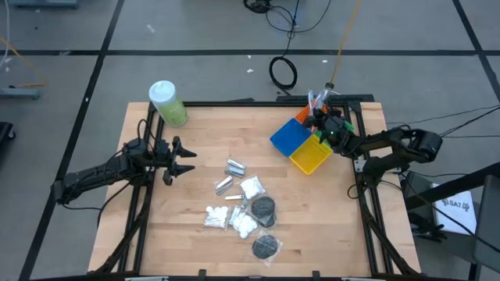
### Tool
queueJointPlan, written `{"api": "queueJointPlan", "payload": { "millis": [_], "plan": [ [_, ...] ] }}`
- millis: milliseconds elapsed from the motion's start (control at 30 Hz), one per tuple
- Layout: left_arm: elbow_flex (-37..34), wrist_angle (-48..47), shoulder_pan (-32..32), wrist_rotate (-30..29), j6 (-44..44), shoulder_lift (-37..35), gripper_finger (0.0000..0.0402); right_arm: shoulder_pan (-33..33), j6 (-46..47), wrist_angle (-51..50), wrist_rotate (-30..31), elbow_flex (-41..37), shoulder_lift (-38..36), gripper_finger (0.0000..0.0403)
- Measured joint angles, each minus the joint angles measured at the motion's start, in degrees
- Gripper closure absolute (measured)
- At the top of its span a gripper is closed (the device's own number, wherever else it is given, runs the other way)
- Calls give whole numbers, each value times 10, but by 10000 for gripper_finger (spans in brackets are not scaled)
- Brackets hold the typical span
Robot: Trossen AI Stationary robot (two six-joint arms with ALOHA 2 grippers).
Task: Pick & Place Travel size toiletries
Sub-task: Put the blue toothbrush into the orange bin, then put the nail cutter into the green bin
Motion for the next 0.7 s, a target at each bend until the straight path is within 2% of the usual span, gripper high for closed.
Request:
{"api": "queueJointPlan", "payload": {
  "millis": [300,700],
  "plan": [
    [0,0,0,0,0,0,163,1,-37,3,0,0,0,267],
    [0,0,0,0,0,0,163,4,-48,2,-3,0,-1,241]
  ]
}}
